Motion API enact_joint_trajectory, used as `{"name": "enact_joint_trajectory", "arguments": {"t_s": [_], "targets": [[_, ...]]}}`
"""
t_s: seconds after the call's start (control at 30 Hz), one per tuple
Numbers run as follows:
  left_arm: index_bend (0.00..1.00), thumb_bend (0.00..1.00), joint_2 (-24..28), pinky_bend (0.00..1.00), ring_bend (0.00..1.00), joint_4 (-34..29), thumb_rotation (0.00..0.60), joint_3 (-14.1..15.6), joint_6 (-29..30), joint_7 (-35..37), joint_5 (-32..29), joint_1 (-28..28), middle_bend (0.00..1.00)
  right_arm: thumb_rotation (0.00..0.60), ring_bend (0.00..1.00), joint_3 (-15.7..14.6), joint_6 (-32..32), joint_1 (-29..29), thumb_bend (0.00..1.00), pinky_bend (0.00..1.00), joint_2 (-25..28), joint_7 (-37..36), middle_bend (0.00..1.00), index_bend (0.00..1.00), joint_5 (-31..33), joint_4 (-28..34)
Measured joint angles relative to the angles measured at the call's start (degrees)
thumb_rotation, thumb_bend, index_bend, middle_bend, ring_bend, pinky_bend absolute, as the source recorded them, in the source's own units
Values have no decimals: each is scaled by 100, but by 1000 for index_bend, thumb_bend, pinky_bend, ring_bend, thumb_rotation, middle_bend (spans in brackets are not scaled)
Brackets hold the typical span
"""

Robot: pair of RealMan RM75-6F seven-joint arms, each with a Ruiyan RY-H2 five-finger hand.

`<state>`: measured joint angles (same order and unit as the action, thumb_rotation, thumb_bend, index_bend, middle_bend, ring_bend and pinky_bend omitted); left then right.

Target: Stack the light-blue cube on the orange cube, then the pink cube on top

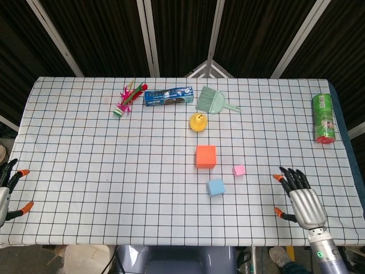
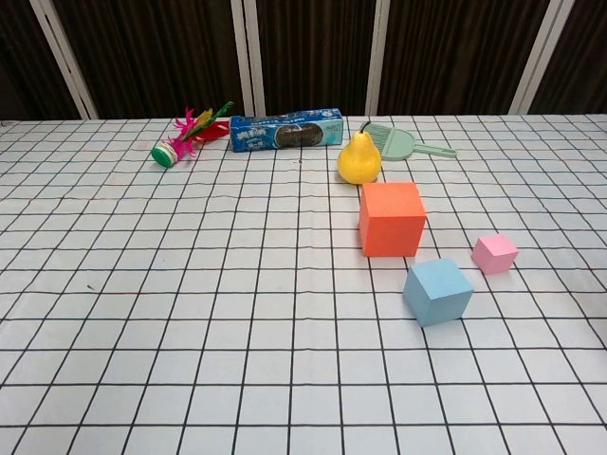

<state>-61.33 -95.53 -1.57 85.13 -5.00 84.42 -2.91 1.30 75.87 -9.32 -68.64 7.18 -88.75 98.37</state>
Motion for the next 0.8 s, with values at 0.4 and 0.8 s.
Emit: {"name": "enact_joint_trajectory", "arguments": {"t_s": [0.4,0.8], "targets": [[221,206,-7,18,0,45,600,-35,-138,-4,-134,-56,14,600,31,201,-920,-619,248,0,-828,1372,67,204,760,409],[221,206,-21,18,0,41,600,-41,-155,-64,-180,-65,14,600,31,342,-1088,-942,248,0,-1250,1891,67,246,1153,520]]}}
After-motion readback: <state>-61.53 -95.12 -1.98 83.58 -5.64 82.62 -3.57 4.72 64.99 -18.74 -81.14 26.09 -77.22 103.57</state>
